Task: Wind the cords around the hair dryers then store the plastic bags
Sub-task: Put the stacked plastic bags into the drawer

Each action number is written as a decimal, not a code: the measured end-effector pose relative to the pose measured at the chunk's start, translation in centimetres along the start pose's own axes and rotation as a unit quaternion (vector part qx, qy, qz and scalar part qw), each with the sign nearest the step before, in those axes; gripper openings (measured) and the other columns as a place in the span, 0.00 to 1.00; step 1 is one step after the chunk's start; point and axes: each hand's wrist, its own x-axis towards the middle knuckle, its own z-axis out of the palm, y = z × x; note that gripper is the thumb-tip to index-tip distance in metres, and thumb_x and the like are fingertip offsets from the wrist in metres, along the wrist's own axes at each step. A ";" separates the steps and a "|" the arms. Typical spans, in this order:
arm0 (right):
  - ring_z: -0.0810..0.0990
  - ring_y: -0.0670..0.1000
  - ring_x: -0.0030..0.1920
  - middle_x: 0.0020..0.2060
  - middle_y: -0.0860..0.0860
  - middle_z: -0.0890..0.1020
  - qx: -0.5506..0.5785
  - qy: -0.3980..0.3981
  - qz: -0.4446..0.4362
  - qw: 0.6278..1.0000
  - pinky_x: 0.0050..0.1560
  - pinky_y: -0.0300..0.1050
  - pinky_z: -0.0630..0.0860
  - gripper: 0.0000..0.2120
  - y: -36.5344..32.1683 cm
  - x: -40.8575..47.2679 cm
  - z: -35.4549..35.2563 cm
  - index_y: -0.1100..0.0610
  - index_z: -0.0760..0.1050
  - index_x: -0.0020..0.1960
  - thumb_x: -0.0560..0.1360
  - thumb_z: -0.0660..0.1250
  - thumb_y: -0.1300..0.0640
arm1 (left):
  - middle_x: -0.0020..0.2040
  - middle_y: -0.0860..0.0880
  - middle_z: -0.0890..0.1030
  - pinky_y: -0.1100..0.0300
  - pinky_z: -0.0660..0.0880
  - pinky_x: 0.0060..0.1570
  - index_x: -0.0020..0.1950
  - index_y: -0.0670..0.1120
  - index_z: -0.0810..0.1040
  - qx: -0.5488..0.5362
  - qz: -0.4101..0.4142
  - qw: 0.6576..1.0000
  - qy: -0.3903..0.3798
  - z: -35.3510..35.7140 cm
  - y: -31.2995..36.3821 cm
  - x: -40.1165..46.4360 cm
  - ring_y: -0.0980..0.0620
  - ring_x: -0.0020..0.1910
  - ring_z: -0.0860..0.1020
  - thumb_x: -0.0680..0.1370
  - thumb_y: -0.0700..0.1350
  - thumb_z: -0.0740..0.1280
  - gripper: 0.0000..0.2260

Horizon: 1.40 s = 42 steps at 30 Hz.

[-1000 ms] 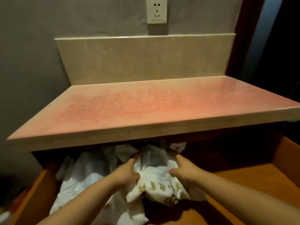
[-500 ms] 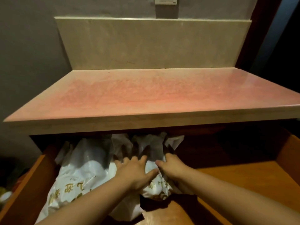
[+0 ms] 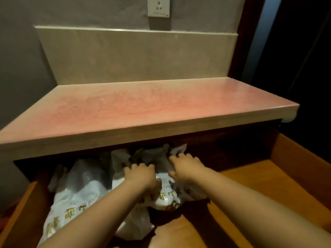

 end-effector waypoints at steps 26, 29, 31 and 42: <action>0.58 0.56 0.73 0.74 0.51 0.62 0.059 0.252 0.739 0.622 0.70 0.59 0.55 0.29 -1.3 -64.4 8.9 0.46 0.51 0.76 0.78 0.57 0.47 | 0.72 0.46 0.66 0.40 0.51 0.71 0.78 0.52 0.49 0.085 0.746 0.642 0.155 4.7 29.5 -47.0 0.41 0.74 0.57 0.81 0.54 0.55 0.27; 0.65 0.56 0.69 0.66 0.54 0.72 0.048 0.212 0.792 0.571 0.68 0.57 0.59 0.25 -6.5 -72.1 12.6 0.50 0.60 0.74 0.78 0.57 0.48 | 0.70 0.45 0.69 0.42 0.53 0.71 0.72 0.49 0.66 0.084 0.797 0.577 0.160 7.5 29.0 -56.4 0.43 0.72 0.60 0.81 0.53 0.55 0.21; 0.67 0.56 0.67 0.64 0.53 0.74 0.064 0.194 0.818 0.537 0.67 0.55 0.60 0.21 -10.6 -77.3 15.4 0.51 0.66 0.70 0.78 0.56 0.48 | 0.66 0.45 0.73 0.44 0.57 0.69 0.67 0.47 0.72 0.069 0.825 0.532 0.177 9.8 27.9 -63.3 0.44 0.68 0.65 0.81 0.52 0.55 0.18; 0.71 0.56 0.61 0.61 0.52 0.76 0.026 0.159 0.913 0.375 0.59 0.52 0.67 0.19 -31.6 -102.4 22.5 0.51 0.69 0.67 0.79 0.55 0.49 | 0.54 0.47 0.79 0.56 0.65 0.47 0.54 0.47 0.77 0.109 0.920 0.367 0.087 25.4 18.3 -92.9 0.46 0.53 0.76 0.80 0.52 0.54 0.14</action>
